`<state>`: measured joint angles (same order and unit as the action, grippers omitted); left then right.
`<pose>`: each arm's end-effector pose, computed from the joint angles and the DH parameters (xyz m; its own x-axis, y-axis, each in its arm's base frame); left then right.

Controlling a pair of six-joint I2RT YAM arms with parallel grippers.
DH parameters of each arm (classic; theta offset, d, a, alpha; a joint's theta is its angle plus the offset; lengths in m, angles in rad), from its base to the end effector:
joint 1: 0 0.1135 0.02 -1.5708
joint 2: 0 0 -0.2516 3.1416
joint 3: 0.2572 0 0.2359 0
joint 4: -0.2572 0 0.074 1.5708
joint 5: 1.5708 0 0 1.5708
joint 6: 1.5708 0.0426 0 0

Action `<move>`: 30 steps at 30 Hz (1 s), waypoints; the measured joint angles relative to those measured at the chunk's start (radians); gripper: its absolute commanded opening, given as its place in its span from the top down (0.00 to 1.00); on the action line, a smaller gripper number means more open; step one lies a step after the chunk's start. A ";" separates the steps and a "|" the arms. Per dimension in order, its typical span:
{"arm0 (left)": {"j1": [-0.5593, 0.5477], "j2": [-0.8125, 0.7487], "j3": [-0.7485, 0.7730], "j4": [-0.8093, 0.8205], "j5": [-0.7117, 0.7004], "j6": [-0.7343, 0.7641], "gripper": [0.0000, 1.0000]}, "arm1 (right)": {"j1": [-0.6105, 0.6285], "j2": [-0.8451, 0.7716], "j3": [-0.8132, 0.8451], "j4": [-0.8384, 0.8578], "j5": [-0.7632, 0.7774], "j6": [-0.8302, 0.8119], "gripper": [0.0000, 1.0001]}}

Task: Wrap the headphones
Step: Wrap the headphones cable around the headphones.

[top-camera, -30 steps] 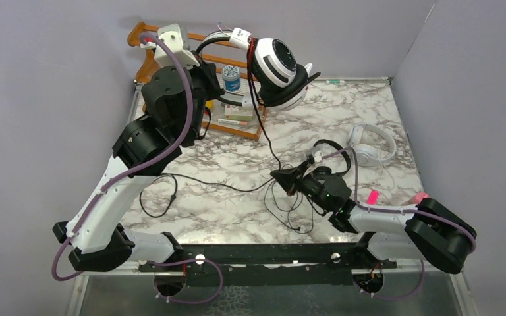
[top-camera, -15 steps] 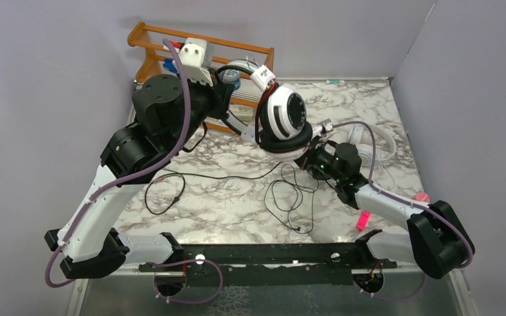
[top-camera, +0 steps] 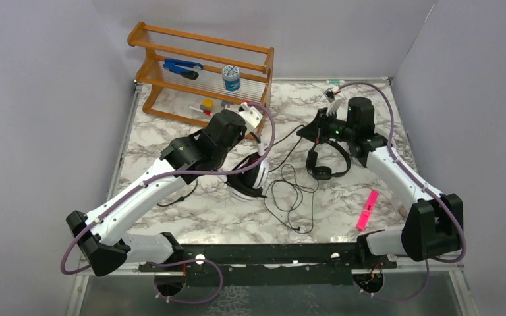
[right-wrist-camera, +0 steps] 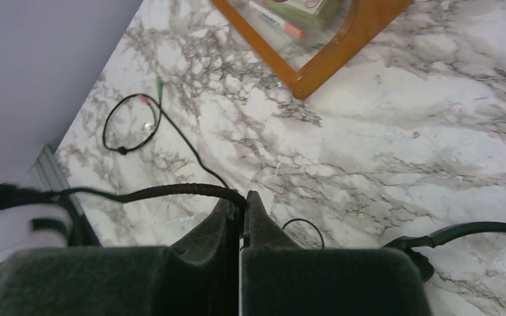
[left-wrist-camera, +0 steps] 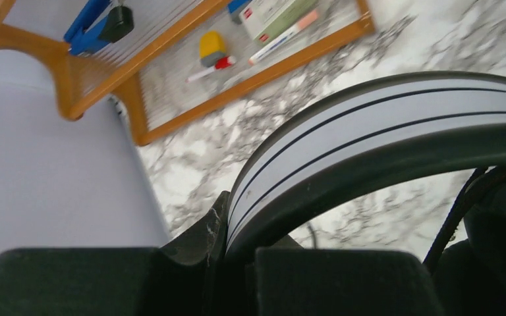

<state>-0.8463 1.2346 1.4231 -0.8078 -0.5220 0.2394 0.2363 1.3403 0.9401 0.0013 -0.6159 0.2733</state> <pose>0.1751 -0.1658 0.3883 -0.2836 0.6306 -0.7224 0.4604 0.7504 0.4743 0.2823 0.0933 0.2826 -0.5549 0.0930 -0.8267 -0.5804 0.6687 0.4648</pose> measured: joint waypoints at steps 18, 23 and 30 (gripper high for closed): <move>-0.001 0.086 -0.176 0.206 -0.416 0.196 1.00 | 0.006 0.035 0.266 -0.400 -0.334 -0.087 1.00; -0.002 0.130 -0.171 0.290 -0.524 0.193 1.00 | 0.010 0.019 0.286 -0.416 -0.461 -0.059 1.00; -0.005 0.225 -0.094 0.307 -0.597 0.114 1.00 | 0.112 0.006 0.285 -0.393 -0.544 0.030 1.00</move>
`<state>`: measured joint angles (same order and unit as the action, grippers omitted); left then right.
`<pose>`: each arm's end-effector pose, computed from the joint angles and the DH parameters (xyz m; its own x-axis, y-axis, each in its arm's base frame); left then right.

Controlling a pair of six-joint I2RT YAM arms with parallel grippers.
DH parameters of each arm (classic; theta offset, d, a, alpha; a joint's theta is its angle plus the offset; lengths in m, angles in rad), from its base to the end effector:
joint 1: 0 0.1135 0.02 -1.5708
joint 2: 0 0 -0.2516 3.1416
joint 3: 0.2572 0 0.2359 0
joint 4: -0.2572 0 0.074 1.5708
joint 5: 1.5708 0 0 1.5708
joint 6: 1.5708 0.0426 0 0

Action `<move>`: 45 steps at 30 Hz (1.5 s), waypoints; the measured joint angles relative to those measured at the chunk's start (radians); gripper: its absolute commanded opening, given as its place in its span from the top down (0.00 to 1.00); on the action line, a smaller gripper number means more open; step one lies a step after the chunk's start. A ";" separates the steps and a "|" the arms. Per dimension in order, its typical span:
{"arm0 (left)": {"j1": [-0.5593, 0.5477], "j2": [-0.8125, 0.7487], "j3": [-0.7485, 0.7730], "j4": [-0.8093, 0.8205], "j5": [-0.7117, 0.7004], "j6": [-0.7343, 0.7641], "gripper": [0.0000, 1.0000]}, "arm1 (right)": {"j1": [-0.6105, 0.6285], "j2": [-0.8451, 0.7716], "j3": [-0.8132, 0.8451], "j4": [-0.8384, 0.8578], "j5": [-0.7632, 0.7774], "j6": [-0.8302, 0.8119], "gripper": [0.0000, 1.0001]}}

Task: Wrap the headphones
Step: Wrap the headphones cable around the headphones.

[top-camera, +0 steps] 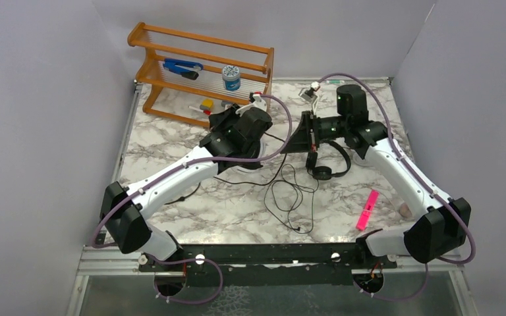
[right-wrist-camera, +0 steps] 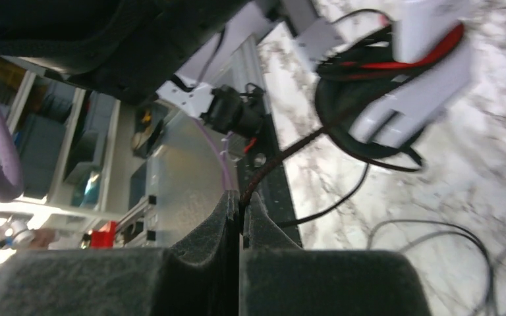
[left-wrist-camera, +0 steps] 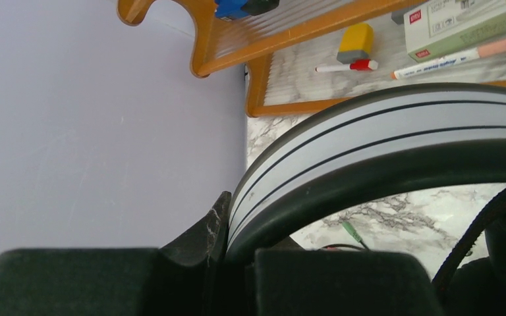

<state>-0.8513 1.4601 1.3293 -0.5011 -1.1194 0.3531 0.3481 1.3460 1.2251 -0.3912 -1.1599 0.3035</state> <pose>0.2271 -0.2011 0.3386 -0.4172 0.7051 -0.5733 -0.0065 0.6285 0.7778 0.2470 0.1312 0.3462 -0.7048 -0.1288 -0.6976 -0.7093 0.1481 0.6892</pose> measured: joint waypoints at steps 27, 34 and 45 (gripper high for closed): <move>0.013 0.041 0.338 -0.202 0.361 -0.727 1.00 | 0.347 -0.073 -0.101 0.425 0.520 0.176 0.60; 0.013 0.021 0.381 -0.166 0.367 -0.726 1.00 | 0.361 -0.081 0.003 0.249 0.526 0.090 0.35; 0.013 0.011 0.446 -0.172 0.340 -0.650 1.00 | 0.362 -0.233 -0.146 0.195 0.446 0.079 0.21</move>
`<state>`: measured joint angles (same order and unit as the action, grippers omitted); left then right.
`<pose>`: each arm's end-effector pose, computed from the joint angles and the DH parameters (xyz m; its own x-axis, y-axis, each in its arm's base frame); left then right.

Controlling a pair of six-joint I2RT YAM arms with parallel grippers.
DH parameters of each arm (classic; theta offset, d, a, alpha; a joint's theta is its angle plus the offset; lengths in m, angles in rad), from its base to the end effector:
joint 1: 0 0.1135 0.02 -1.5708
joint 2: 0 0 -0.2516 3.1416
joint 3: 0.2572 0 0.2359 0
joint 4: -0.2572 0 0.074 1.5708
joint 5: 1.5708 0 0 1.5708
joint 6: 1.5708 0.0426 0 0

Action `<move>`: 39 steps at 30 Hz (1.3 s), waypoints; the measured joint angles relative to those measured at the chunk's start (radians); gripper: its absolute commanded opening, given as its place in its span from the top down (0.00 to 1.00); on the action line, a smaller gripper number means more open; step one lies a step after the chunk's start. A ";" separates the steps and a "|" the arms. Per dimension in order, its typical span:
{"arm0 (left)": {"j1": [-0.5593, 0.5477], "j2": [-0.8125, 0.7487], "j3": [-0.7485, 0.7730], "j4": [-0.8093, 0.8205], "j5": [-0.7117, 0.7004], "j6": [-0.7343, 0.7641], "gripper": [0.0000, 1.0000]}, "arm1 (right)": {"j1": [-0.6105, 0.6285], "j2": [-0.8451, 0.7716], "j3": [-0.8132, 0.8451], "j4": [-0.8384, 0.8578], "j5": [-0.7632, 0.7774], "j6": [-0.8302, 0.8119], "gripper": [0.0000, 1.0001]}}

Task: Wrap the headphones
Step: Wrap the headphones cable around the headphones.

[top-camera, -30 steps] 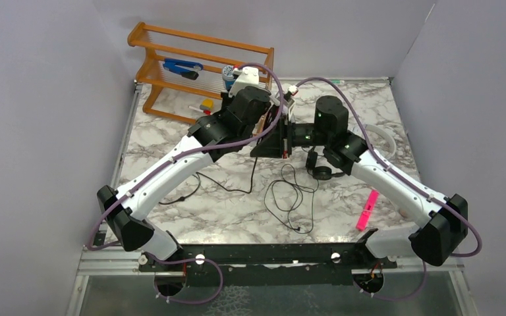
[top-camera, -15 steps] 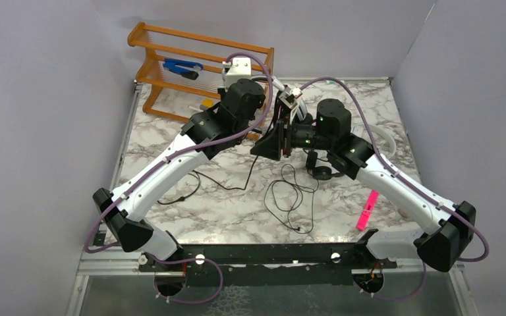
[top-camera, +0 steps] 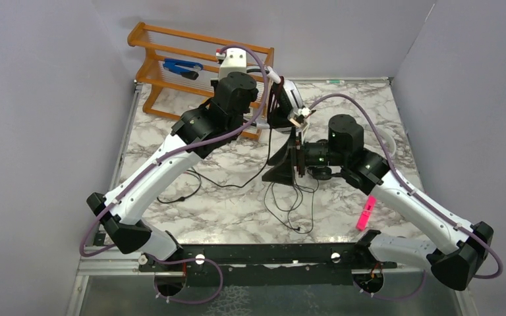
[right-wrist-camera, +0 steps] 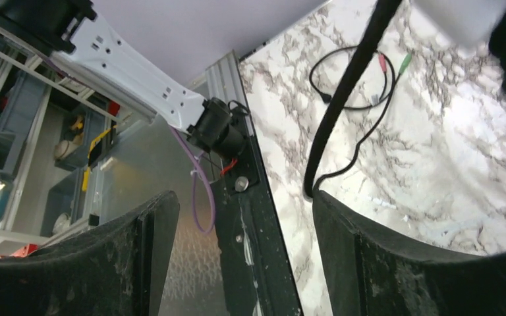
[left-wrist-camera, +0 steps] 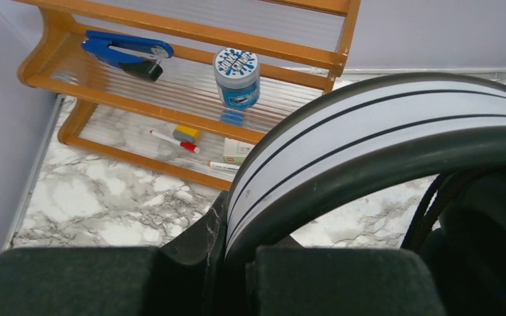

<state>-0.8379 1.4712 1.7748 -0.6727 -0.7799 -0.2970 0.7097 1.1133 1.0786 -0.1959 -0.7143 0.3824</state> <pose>0.2176 -0.1970 0.4517 -0.2570 -0.0254 -0.9661 0.0151 0.9994 -0.0303 0.1656 0.1791 0.3670 -0.5251 -0.0794 -0.8473 -0.8409 0.2018 0.5022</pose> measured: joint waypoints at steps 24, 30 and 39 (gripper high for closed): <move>0.003 -0.038 0.163 0.003 -0.029 0.029 1.00 | 0.105 0.216 -0.645 1.166 0.359 0.109 0.18; 0.003 -0.038 0.170 0.002 -0.024 0.029 1.00 | 0.162 0.550 -0.587 1.539 0.413 0.119 0.19; 0.003 -0.040 0.170 -0.004 -0.020 0.029 1.00 | 0.207 0.799 -0.354 1.669 0.486 0.096 0.22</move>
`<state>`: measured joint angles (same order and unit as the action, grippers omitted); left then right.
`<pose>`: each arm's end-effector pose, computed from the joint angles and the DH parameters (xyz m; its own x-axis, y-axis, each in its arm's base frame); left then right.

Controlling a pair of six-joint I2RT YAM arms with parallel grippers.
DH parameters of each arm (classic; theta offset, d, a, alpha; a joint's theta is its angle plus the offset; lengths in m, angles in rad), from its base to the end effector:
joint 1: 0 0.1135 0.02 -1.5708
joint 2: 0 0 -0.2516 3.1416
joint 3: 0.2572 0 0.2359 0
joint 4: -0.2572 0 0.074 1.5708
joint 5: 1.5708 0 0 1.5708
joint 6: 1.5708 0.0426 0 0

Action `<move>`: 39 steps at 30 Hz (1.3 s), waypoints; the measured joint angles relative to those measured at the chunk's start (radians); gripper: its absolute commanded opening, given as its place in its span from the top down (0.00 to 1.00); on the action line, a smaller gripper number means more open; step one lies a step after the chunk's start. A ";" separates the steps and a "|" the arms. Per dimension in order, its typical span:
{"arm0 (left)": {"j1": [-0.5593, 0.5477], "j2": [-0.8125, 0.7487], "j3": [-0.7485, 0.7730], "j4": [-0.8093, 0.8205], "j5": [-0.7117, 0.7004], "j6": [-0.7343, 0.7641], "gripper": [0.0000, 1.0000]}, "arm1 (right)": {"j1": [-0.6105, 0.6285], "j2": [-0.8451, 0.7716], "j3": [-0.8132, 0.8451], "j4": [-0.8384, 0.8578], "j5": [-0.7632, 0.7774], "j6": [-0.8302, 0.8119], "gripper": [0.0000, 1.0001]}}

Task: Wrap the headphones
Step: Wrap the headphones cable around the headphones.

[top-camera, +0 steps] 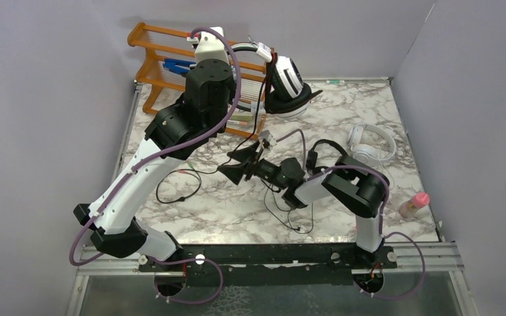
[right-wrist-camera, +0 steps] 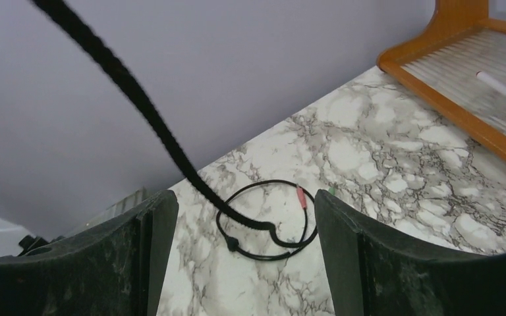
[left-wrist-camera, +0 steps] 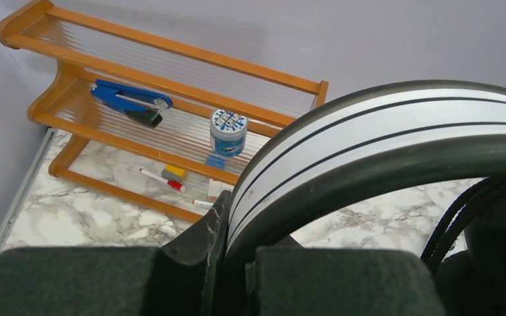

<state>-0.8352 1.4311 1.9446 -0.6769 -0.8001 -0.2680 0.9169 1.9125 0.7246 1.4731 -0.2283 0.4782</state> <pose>0.1948 -0.1697 0.5101 -0.1163 -0.1465 -0.9824 0.0111 0.9888 -0.1487 0.2089 0.2885 0.1938 -0.2646 0.3916 -0.8813 -0.8824 0.2702 0.3851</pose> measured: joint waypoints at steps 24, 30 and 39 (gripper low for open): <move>0.000 -0.012 0.077 -0.027 0.090 -0.012 1.00 | -0.003 -0.179 -0.242 -0.048 0.055 -0.019 1.00; 0.000 -0.063 0.078 -0.030 0.203 -0.011 1.00 | -0.075 -0.416 -0.269 -0.284 0.000 -0.091 1.00; 0.001 -0.193 0.002 -0.059 0.441 0.080 1.00 | -0.289 -0.545 -0.197 -0.657 -0.215 -0.140 1.00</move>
<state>-0.8345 1.2381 1.9465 -0.7357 -0.3592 -0.1875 0.6281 1.3678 0.5274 0.8162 -0.4431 0.3386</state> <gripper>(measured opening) 0.083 0.035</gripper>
